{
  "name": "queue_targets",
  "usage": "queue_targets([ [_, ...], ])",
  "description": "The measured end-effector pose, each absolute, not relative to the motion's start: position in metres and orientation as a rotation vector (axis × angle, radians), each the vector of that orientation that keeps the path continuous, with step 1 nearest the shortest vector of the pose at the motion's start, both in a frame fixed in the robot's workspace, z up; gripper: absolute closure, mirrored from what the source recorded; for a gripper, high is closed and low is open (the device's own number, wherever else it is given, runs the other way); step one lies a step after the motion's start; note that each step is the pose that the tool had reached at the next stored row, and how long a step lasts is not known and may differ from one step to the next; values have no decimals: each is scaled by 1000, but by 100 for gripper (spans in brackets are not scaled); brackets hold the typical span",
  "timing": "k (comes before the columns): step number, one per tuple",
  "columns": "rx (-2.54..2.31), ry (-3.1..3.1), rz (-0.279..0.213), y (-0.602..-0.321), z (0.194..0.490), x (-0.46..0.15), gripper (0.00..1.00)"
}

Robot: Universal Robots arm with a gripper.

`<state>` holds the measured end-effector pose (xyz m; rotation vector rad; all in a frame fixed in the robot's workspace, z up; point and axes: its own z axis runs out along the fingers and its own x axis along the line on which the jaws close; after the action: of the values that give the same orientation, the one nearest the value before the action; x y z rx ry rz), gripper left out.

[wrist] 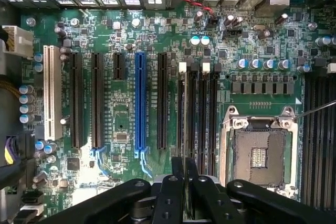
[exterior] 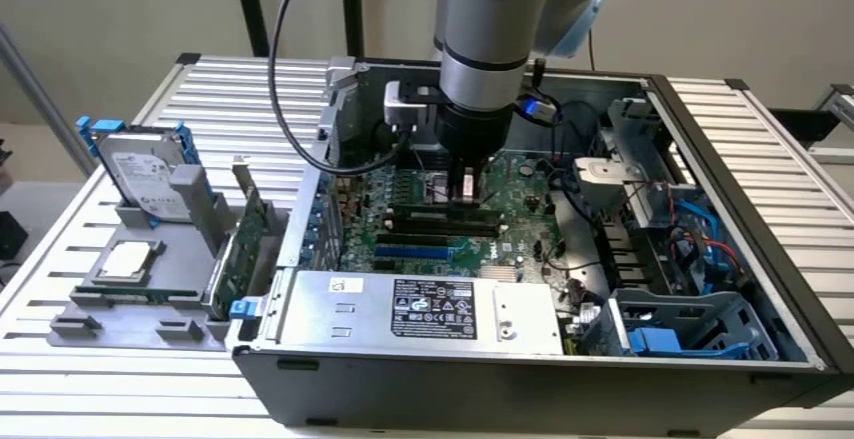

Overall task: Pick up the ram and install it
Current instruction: 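Insert the ram into the slot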

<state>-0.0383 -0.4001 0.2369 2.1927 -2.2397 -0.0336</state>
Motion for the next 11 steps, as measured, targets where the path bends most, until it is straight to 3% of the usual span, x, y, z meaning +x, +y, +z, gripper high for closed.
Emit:
queue_targets([
  [11,2195,-2240,-22,-400,234,-38,100],
])
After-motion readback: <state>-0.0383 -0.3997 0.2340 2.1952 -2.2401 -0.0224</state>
